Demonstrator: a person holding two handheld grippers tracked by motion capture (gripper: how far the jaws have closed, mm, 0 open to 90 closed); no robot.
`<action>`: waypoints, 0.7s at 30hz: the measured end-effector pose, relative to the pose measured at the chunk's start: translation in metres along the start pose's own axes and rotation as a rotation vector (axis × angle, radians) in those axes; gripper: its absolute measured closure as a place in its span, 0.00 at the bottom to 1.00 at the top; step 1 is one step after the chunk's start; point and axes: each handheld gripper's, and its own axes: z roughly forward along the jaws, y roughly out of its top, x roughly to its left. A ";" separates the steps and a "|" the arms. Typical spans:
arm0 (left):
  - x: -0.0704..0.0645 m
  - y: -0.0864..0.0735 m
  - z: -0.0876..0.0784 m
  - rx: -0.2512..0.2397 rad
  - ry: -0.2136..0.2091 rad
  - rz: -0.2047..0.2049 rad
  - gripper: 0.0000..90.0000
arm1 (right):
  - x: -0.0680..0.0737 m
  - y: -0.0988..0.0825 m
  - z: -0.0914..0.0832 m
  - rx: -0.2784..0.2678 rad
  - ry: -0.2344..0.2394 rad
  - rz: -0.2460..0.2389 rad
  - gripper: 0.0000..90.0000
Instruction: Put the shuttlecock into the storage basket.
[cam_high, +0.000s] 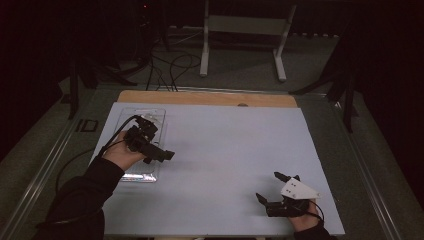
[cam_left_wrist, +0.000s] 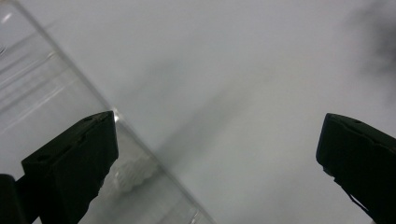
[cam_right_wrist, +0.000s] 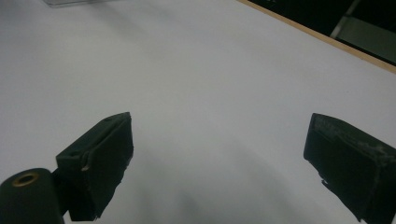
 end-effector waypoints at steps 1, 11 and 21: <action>-0.002 0.001 0.001 -0.002 -0.006 0.006 0.00 | 0.000 0.000 0.000 0.000 0.000 0.000 0.09; -0.017 0.015 0.012 -0.031 -0.066 0.071 0.00 | 0.000 -0.001 -0.001 0.000 0.000 0.002 0.09; -0.034 0.022 0.027 -0.057 -0.060 0.194 0.00 | -0.001 -0.001 -0.002 -0.002 -0.001 0.003 0.09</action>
